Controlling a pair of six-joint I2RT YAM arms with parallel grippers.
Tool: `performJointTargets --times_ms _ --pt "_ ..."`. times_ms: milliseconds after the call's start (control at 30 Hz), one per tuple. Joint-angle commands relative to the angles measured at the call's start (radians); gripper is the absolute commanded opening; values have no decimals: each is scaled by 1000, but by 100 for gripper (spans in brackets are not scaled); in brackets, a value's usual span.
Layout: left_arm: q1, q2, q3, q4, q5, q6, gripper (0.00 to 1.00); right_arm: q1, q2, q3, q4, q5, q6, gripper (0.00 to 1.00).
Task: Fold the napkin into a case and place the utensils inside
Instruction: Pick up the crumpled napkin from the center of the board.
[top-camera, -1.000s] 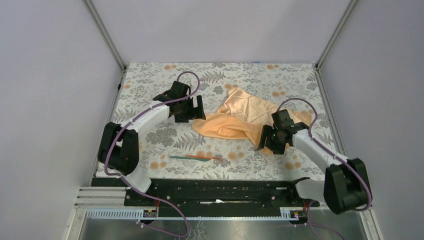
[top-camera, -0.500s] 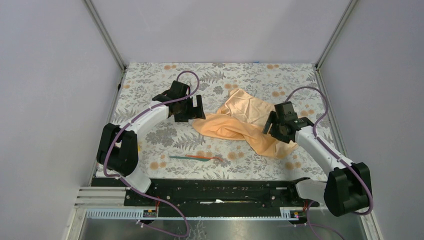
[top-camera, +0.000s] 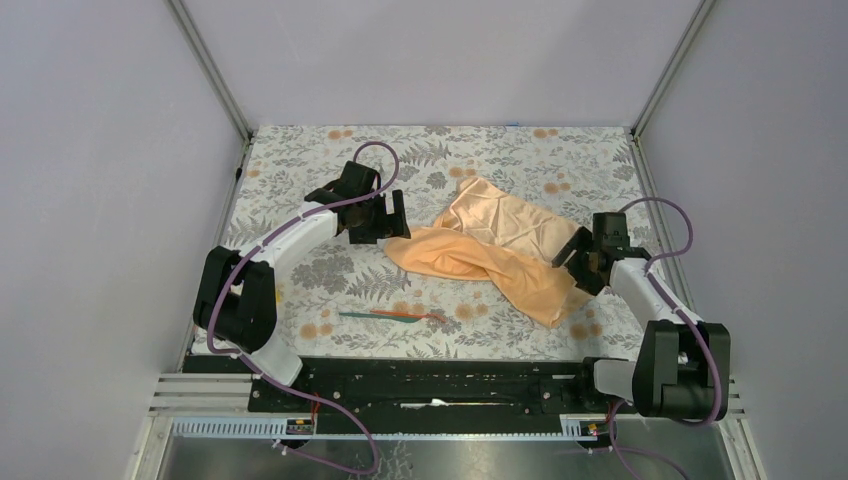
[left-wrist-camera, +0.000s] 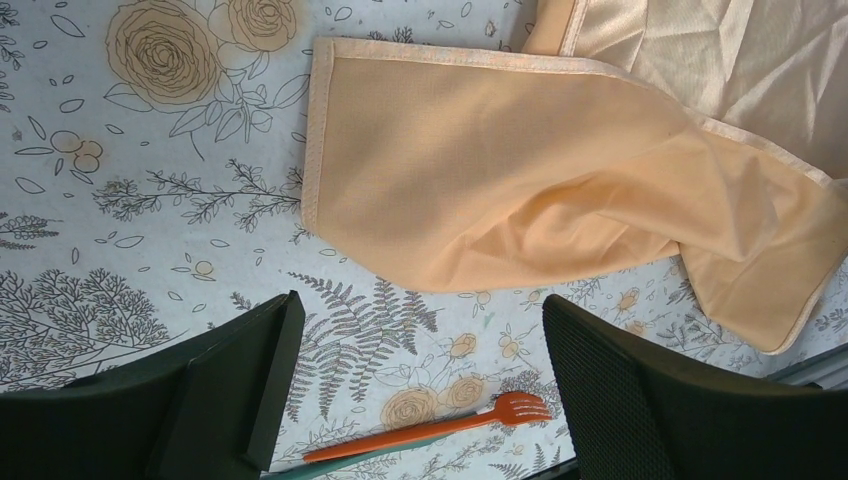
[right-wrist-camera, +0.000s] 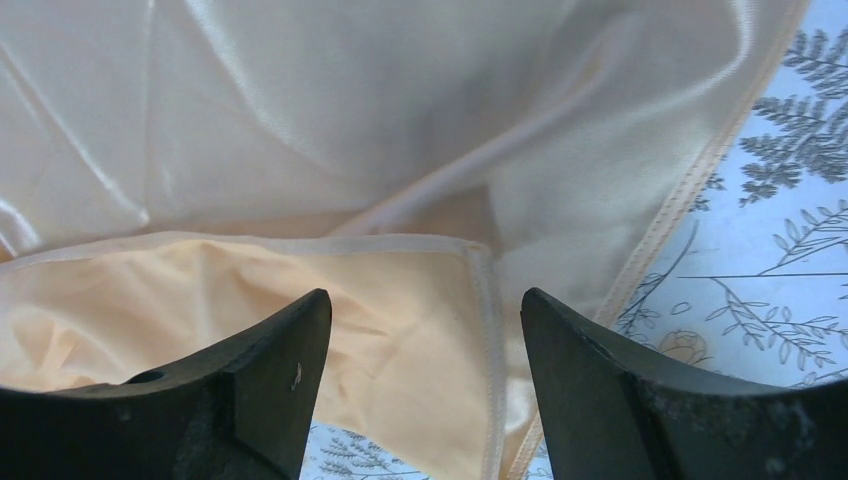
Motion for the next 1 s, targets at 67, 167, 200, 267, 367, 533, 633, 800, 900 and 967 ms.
performJointTargets --times_ms 67,167,200,267,367,533,633,800,900,967 --pt "-2 50 29 -7 -73 47 99 -56 17 -26 70 -14 -52 77" --pt "-1 162 136 -97 -105 73 96 -74 69 -35 123 -93 -84 72" --pt "-1 178 147 -98 -105 74 96 -74 85 -34 139 -120 -90 69" --pt "0 209 167 -99 -102 70 94 -74 101 -36 169 -171 -94 61" --pt "-1 256 192 -100 -105 64 91 -75 97 -49 190 -197 -87 53" --pt "-2 314 209 -72 -128 57 83 -74 86 -61 187 -208 -111 34" --pt "-2 347 238 -53 -117 46 79 -74 73 -64 182 -199 -129 29" --pt "-2 409 306 -35 -102 39 73 -74 55 -53 173 -199 -152 19" --pt "-3 442 314 -27 -74 26 66 -74 51 -44 170 -213 -159 14" --pt "-8 432 287 -9 -78 22 61 -74 48 -37 172 -224 -159 12"
